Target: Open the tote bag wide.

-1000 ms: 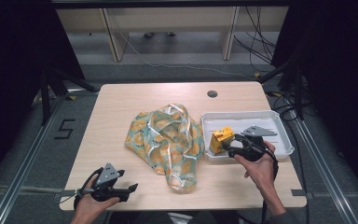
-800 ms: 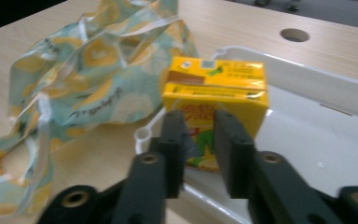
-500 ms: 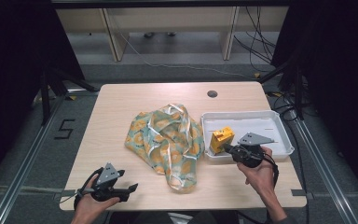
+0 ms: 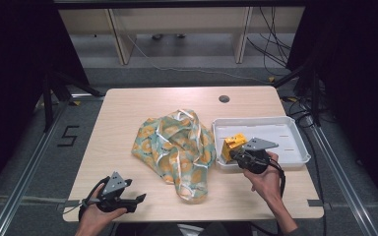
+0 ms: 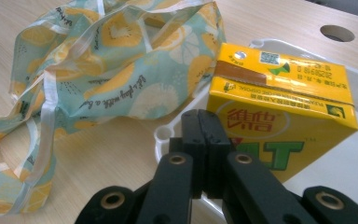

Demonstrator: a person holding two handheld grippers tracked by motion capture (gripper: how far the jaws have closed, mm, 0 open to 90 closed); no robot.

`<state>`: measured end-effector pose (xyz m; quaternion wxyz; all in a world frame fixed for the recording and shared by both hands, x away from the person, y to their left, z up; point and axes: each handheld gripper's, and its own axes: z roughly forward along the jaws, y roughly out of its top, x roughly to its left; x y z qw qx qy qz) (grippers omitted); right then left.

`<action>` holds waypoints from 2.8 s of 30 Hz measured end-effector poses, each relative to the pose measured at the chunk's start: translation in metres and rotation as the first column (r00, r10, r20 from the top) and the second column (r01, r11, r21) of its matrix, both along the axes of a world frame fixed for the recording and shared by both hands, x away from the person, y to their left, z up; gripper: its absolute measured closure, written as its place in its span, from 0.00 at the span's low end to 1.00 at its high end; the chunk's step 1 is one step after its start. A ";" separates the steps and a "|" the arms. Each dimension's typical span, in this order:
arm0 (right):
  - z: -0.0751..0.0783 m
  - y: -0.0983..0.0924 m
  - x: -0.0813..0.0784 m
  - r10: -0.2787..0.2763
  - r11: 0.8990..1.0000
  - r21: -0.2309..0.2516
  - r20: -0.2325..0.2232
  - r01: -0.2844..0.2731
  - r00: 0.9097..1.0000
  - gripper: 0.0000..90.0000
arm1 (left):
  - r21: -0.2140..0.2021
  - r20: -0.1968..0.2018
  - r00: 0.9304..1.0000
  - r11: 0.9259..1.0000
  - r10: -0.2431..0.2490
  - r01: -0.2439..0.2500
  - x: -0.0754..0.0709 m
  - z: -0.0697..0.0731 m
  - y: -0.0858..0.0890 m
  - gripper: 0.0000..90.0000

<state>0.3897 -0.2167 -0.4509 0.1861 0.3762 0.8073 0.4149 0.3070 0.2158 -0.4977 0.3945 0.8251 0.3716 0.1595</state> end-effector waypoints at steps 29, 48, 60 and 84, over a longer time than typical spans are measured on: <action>-0.003 0.018 0.010 0.019 1.000 -0.013 -0.011 -0.019 1.000 1.00 | 0.008 -0.001 1.000 1.000 -0.006 0.006 0.000 0.000 0.001 0.29; -0.009 0.007 -0.025 0.088 0.990 0.109 0.004 -0.088 0.996 0.56 | 0.004 0.001 1.000 1.000 0.002 -0.002 0.003 0.001 0.001 0.29; -0.015 -0.004 -0.034 0.035 0.991 0.127 -0.005 -0.034 0.999 0.43 | -0.030 0.007 1.000 0.999 0.010 -0.010 0.001 0.001 -0.001 0.29; -0.033 -0.041 -0.066 -0.058 0.997 0.042 -0.103 0.062 0.993 0.26 | 0.012 0.012 1.000 1.000 -0.018 0.018 0.001 0.002 0.002 0.29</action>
